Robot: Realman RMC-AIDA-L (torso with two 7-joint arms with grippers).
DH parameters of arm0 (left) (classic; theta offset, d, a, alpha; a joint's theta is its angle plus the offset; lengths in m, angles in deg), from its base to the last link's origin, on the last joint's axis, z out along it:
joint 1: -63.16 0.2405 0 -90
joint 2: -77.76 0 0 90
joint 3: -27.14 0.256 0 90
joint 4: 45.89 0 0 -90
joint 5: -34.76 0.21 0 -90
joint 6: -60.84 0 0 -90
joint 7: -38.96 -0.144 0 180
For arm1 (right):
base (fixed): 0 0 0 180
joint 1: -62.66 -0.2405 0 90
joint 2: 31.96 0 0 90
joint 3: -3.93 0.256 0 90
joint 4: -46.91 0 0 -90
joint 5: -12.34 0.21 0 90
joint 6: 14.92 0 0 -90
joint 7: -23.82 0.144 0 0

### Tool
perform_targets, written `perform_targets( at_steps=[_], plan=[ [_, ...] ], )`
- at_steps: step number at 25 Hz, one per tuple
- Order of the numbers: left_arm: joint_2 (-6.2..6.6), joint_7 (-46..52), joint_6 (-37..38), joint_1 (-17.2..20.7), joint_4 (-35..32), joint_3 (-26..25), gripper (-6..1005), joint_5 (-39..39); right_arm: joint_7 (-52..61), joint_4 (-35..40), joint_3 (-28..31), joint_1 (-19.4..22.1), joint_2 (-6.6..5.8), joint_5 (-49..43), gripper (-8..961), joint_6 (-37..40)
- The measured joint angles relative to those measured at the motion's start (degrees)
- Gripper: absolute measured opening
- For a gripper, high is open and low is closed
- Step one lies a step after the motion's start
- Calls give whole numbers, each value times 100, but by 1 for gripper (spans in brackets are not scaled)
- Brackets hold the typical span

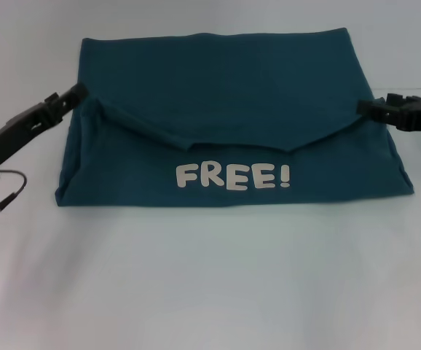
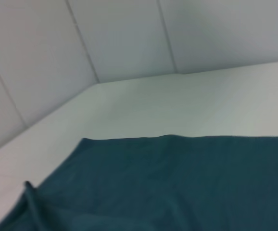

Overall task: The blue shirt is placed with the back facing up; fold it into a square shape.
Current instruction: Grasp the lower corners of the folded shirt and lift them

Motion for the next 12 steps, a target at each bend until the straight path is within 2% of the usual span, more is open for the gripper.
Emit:
perform_targets(
  at_steps=[2,8,12],
  plan=[
    [-10,6,186,188,-172,190,766,19,224,17,5,67,-61,23,817,225],
    [-71,-215,343,748,-728,699,766,85,983,-57,24,222,-377,109,815,1007],
    [-74,-604,346,912,-849,698,766,321,1296,-41,30,334,-447,360,814,1265]
  ],
)
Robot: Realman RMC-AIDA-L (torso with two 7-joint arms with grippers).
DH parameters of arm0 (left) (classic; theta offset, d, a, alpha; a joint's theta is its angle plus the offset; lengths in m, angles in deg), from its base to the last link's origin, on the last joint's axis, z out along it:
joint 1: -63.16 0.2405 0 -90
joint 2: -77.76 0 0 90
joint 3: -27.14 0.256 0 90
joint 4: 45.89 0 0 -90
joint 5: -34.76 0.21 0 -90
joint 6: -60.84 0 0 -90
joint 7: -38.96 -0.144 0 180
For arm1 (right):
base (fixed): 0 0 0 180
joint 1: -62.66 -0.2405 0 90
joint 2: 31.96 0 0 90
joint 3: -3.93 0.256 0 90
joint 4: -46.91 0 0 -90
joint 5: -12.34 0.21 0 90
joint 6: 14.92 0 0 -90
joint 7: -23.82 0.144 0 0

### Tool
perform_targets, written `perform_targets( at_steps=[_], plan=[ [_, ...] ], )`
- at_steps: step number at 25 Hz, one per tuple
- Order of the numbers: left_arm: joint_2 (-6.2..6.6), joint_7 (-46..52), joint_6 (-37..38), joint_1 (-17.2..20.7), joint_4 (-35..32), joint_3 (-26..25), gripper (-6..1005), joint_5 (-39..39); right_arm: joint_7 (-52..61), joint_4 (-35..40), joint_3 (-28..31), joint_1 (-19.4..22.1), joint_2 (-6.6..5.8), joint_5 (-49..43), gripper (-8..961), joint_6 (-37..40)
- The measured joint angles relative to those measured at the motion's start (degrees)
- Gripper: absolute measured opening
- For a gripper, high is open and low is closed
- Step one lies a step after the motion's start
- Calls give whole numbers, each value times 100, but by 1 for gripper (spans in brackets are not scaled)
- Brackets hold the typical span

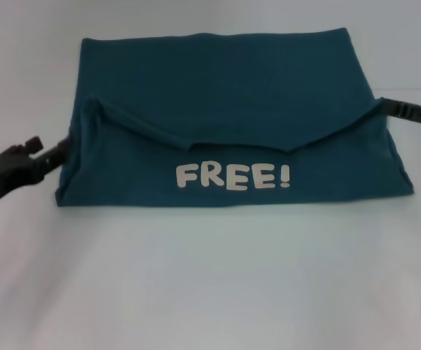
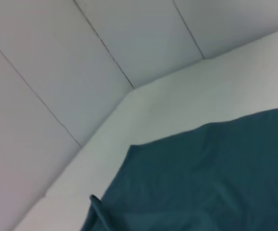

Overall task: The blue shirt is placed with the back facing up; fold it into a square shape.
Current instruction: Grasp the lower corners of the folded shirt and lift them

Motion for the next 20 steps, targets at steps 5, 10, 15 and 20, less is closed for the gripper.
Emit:
perform_targets(
  at_steps=[5,10,15,20],
  plan=[
    [-8,-426,-58,50,-52,-5,767,490,103,-13,0,69,-13,232,812,59],
    [-34,-1082,-115,56,-14,32,767,742,119,-20,-21,67,6,236,811,23],
    [-34,-1245,-678,-30,33,178,767,1031,135,-24,-6,65,23,223,810,-9],
    [-60,-1256,-1136,-77,103,460,766,1104,135,-73,-2,75,33,221,809,-111]
  ],
)
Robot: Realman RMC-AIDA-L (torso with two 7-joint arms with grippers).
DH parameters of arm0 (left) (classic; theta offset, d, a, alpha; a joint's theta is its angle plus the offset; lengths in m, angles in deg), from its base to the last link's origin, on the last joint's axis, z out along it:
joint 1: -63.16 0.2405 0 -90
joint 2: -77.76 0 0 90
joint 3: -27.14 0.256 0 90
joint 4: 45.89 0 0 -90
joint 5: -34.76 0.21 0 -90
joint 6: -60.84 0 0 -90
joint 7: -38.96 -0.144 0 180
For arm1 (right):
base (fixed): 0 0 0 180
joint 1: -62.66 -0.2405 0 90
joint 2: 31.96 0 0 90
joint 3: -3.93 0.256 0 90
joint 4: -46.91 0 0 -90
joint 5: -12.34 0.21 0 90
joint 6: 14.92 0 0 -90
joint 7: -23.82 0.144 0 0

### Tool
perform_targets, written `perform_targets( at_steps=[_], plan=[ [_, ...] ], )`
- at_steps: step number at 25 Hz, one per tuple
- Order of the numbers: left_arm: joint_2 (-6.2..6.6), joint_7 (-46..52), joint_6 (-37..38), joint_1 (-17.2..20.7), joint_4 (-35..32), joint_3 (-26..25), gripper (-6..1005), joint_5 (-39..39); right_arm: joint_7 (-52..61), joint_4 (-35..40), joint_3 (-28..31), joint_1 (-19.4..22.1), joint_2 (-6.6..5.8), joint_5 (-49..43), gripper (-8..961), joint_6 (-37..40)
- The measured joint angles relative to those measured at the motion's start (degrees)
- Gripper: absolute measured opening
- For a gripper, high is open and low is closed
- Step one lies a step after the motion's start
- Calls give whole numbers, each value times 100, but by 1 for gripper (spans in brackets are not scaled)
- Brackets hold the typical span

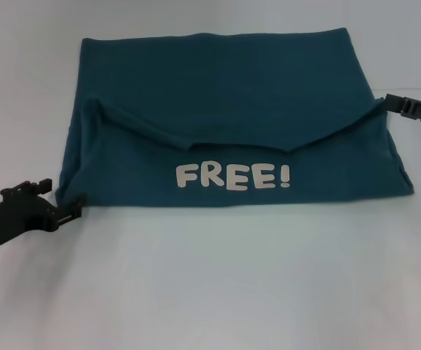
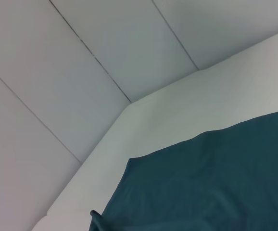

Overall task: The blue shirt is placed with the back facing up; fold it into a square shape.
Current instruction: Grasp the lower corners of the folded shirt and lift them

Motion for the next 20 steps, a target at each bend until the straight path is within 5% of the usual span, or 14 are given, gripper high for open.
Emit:
perform_targets(
  at_steps=[20],
  plan=[
    [-27,24,-531,-201,62,468,723,154,-32,-91,1,12,8,17,806,-78]
  ],
)
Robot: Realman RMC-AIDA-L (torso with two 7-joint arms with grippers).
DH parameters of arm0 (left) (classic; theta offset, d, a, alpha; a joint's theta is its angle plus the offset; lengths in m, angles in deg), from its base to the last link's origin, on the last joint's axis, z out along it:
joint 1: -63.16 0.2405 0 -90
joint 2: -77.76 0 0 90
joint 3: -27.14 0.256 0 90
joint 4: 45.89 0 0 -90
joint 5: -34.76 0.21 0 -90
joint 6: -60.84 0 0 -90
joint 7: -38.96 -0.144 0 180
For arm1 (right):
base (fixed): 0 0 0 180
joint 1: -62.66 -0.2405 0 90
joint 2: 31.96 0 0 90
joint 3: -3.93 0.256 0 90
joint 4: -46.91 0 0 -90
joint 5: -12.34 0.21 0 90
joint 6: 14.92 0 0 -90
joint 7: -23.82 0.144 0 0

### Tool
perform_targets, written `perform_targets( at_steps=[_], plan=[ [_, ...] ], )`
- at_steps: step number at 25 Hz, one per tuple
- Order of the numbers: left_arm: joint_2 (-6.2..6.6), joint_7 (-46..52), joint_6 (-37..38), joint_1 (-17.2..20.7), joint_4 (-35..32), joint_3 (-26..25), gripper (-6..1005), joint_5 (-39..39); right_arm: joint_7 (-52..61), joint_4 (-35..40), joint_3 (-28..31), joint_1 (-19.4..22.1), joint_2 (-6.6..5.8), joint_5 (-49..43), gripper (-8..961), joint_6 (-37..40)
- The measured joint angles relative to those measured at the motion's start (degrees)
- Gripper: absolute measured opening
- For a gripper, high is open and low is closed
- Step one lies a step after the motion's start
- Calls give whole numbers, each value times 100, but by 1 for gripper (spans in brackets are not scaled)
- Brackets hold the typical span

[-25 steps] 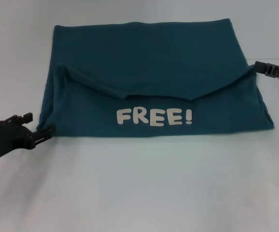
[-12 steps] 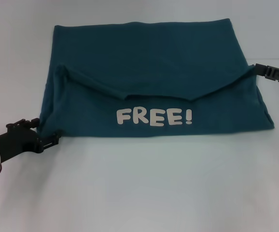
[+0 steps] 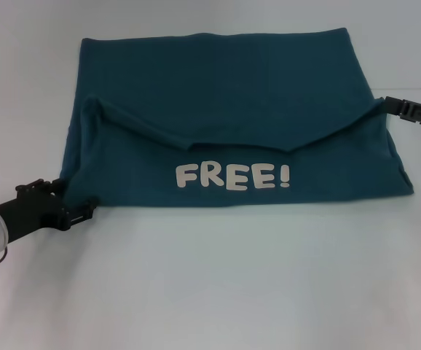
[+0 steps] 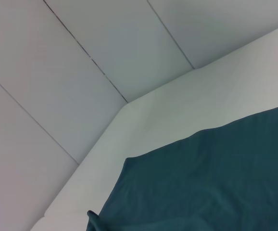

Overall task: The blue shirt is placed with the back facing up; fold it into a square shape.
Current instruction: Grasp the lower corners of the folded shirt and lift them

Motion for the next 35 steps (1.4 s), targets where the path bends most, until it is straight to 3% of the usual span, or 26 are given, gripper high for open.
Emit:
perform_targets(
  at_steps=[8,16,27,35],
  plan=[
    [-5,112,-5,0,-46,10,706,122,-9,2,0,12,4,1,806,-1],
    [1,244,3,-9,-124,11,490,163,-18,2,0,51,1,3,807,0],
    [1,259,32,-33,-133,18,39,263,31,-6,-63,75,-89,-163,807,-86],
    [0,382,146,11,-228,20,15,300,529,52,-71,-65,-139,-1069,806,-242]
  ],
)
